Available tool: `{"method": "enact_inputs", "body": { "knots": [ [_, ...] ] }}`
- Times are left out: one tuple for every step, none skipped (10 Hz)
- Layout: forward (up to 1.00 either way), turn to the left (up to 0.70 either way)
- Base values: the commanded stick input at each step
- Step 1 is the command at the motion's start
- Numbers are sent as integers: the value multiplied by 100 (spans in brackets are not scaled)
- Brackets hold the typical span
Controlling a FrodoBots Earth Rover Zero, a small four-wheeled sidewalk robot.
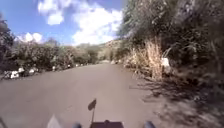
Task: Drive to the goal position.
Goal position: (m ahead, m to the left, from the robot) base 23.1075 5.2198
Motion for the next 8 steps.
{"method": "enact_inputs", "body": {
  "knots": [
    [70,-35],
    [70,-35],
    [70,0],
    [70,0],
    [70,0],
    [70,0],
    [70,0],
    [70,0]
  ]
}}
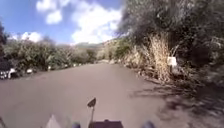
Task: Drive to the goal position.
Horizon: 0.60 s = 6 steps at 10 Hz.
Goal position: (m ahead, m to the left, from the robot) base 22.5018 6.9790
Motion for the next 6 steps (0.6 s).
{"method": "enact_inputs", "body": {
  "knots": [
    [70,0],
    [70,0],
    [70,0],
    [70,0],
    [70,-2],
    [70,-8]
  ]
}}
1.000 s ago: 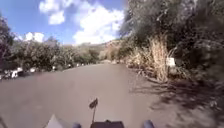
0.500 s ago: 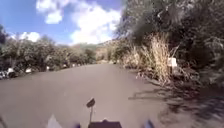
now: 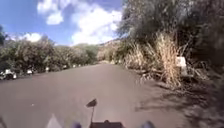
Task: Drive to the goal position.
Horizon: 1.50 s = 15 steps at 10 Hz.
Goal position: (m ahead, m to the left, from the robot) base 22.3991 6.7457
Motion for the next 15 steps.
{"method": "enact_inputs", "body": {
  "knots": [
    [70,-13],
    [70,-28],
    [70,-30],
    [70,-35],
    [70,-35],
    [70,-35],
    [70,-35],
    [70,-35],
    [70,-35],
    [70,-31],
    [70,-28],
    [70,0],
    [70,0],
    [70,0],
    [70,0]
  ]
}}
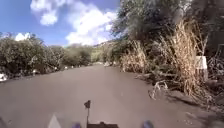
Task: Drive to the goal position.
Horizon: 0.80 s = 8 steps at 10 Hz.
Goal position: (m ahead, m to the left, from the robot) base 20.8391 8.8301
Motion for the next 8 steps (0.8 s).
{"method": "enact_inputs", "body": {
  "knots": [
    [70,0],
    [70,0],
    [70,0],
    [70,0],
    [70,0],
    [70,0],
    [70,0],
    [70,0]
  ]
}}
